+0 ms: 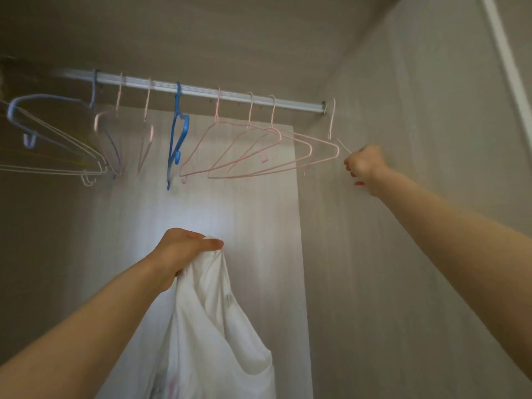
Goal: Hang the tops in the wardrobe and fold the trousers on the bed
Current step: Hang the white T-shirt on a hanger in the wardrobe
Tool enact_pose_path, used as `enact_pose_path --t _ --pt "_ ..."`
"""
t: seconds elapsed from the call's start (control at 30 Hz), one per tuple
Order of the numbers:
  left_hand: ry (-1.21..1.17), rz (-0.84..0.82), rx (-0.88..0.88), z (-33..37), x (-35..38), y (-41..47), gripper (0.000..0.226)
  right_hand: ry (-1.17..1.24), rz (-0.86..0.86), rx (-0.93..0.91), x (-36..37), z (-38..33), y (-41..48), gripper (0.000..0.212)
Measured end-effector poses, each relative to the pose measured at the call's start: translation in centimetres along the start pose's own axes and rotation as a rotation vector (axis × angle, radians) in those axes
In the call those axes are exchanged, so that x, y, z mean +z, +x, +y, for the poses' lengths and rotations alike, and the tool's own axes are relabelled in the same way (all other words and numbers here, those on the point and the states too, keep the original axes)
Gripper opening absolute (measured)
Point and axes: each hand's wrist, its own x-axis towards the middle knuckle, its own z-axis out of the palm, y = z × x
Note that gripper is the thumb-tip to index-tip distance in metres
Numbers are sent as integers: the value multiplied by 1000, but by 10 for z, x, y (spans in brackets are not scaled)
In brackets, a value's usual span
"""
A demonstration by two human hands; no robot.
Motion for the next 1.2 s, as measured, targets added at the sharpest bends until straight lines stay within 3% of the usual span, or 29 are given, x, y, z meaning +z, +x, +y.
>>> enact_pose_path --t 0.37,0.63,0.83,1.0,1.2 --pt "-13 3 -95 -47 -11 -48 17 253 -178 289 39 79 -136 20" --pt "148 52 -118 -79 -21 -73 14 540 -464 458 41 101 -232 21" --pt "226 146 -157 -106 -33 -86 15 771 -789 511 16 110 -275 24" --pt "422 223 -160 -123 -56 -97 12 745 -970 495 5 116 -291 24" --pt "581 199 -264 -138 -85 -116 9 672 -1058 469 1 122 -298 26"
